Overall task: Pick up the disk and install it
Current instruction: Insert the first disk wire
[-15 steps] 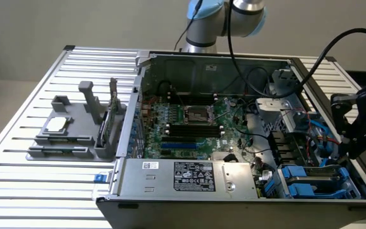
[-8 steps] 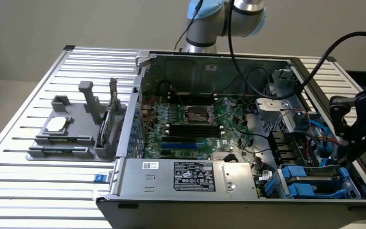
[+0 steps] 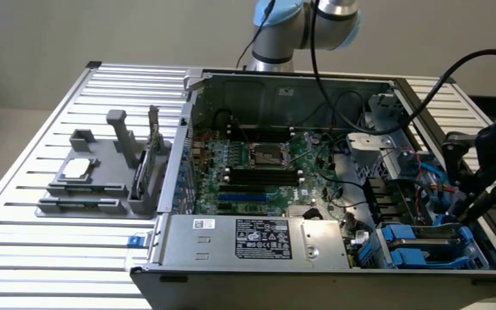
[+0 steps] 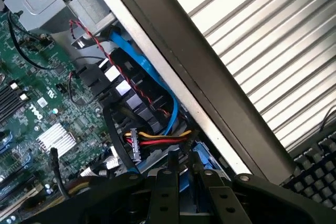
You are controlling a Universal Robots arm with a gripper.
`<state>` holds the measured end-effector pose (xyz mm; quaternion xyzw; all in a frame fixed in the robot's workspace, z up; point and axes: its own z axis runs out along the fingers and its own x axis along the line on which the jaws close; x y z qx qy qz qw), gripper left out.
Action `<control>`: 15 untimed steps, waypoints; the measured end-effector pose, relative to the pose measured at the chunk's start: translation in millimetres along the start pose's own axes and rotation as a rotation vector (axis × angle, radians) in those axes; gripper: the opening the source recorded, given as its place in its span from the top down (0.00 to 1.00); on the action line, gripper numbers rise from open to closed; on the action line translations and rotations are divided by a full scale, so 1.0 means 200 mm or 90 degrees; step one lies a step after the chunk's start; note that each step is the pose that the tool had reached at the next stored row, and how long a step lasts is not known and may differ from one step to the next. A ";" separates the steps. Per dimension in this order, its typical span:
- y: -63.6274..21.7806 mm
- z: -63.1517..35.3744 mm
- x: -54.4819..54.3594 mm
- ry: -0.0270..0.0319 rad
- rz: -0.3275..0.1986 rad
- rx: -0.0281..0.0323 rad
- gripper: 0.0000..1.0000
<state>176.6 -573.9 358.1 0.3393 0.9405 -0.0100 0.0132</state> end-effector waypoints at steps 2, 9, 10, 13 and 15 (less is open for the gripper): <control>0.000 0.007 0.00 0.0002 0.023 0.0008 0.78; 0.000 0.032 0.00 0.0012 0.103 0.0034 0.78; 0.000 0.036 0.00 0.0015 0.113 0.0039 0.78; 0.000 0.045 0.00 0.0042 0.136 0.0064 0.78; 0.001 0.047 0.00 0.0111 0.140 0.0071 0.78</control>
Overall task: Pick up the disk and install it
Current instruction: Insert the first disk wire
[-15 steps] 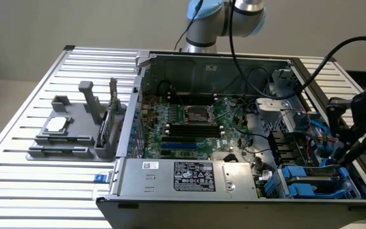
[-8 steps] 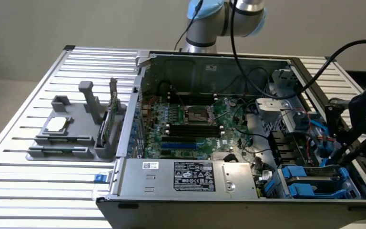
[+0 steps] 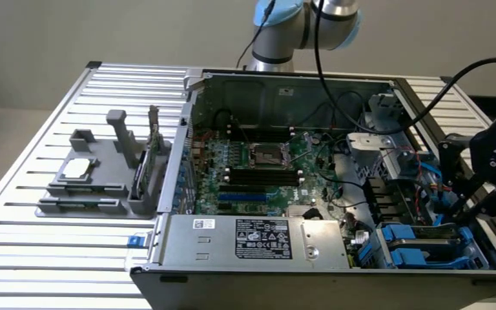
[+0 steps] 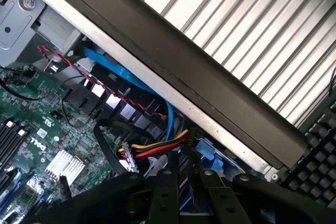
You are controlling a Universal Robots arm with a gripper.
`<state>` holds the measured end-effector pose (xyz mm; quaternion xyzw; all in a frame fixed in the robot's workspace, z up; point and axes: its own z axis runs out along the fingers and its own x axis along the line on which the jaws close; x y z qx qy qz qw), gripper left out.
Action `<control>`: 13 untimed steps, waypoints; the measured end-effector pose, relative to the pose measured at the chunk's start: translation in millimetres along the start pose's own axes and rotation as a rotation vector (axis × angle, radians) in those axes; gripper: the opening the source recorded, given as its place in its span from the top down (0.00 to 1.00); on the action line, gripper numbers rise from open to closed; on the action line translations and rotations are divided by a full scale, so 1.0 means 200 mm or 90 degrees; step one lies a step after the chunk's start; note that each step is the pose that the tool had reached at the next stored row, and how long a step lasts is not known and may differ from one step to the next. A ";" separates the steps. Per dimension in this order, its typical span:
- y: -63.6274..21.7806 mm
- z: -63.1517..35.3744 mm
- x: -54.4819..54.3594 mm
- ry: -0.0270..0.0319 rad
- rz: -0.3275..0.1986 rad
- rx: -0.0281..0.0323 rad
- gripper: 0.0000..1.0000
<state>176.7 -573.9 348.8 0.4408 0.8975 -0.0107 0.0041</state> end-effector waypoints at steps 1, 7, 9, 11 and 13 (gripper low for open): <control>0.000 0.000 0.00 0.0038 0.001 -0.0001 0.78; 0.014 0.000 -0.01 0.0090 0.009 -0.0026 0.78; 0.017 0.000 -0.01 0.0092 0.015 -0.0026 0.78; 0.018 0.000 -0.02 0.0092 0.022 -0.0025 0.78; 0.021 0.001 -0.02 0.0093 0.027 -0.0025 0.78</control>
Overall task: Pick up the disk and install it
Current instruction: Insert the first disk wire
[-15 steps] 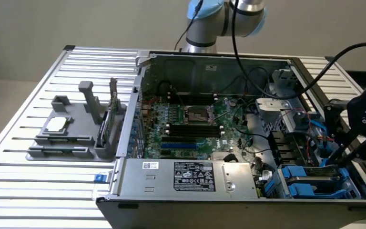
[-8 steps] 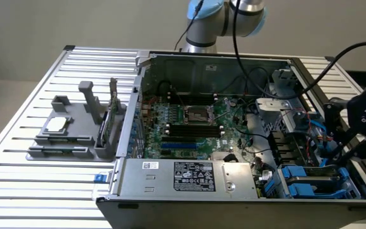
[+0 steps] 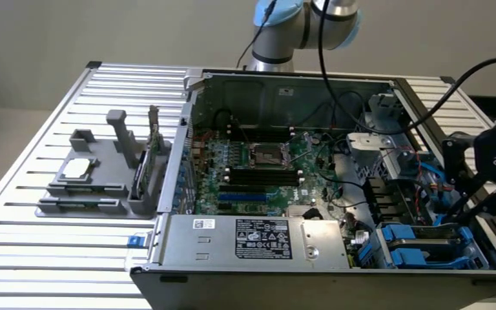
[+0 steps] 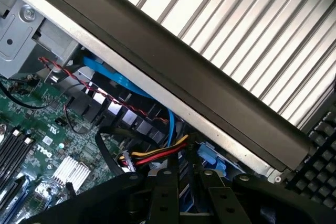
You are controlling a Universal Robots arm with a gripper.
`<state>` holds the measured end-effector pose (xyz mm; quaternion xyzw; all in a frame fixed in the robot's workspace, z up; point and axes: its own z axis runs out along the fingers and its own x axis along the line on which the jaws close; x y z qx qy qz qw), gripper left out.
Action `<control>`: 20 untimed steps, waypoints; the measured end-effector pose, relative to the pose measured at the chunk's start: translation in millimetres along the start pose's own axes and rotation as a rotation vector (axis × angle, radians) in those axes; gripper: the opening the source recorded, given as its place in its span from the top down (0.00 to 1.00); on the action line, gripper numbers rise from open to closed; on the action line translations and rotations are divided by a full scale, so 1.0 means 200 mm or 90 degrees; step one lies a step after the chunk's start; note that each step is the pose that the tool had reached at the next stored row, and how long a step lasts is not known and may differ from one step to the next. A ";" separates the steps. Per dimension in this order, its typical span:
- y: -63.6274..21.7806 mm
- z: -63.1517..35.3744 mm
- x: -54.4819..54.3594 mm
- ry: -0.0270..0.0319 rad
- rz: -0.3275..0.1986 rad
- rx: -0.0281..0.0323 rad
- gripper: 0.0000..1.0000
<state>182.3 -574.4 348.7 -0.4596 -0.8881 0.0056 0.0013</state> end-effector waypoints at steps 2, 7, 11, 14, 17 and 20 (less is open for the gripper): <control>0.004 0.000 -0.01 0.0004 0.002 0.0007 0.78; 0.001 0.001 -0.02 0.0086 0.006 0.0037 0.78; -0.001 0.002 -0.03 0.0127 0.013 0.0029 0.78; -0.001 0.002 -0.04 0.0137 0.015 0.0029 0.78; -0.004 0.003 -0.04 0.0242 0.017 0.0025 0.78; -0.008 0.003 -0.05 0.0351 0.018 -0.0009 0.78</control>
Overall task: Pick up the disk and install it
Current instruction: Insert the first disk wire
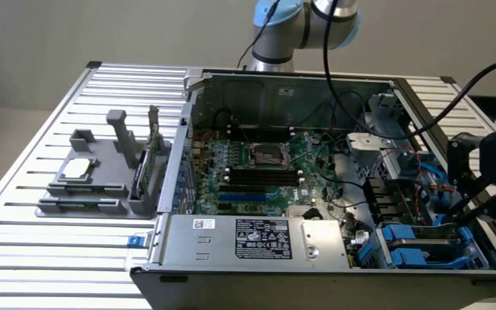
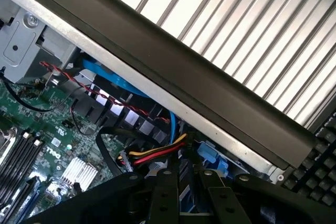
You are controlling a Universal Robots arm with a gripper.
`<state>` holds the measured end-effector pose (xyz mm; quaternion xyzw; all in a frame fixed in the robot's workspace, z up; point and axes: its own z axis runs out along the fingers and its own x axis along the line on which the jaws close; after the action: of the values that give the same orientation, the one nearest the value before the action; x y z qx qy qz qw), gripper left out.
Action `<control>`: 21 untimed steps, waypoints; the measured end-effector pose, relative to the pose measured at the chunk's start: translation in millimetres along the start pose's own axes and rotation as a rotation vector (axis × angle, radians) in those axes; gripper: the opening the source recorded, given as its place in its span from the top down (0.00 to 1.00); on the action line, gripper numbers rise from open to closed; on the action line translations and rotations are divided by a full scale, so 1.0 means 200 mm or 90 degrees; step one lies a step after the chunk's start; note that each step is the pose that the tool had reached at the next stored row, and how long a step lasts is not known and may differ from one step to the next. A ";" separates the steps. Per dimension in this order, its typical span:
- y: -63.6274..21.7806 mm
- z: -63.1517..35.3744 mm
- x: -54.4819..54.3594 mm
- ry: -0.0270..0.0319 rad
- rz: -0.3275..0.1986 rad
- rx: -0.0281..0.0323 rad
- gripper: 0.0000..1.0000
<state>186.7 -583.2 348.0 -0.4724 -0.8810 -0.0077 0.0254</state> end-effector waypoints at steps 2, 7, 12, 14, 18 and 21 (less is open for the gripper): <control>0.003 -0.001 -0.01 0.0022 0.000 -0.0010 0.78; -0.006 0.001 -0.04 0.0058 0.001 -0.0031 0.78; -0.011 0.005 -0.05 0.0222 0.004 -0.0076 0.78; -0.011 0.005 -0.05 0.0311 0.006 -0.0116 0.78; -0.020 0.005 -0.07 0.0350 0.009 -0.0143 0.78; -0.029 0.005 -0.08 0.0387 0.011 -0.0162 0.78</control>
<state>190.8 -599.8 346.3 -0.4798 -0.8756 -0.0330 0.0462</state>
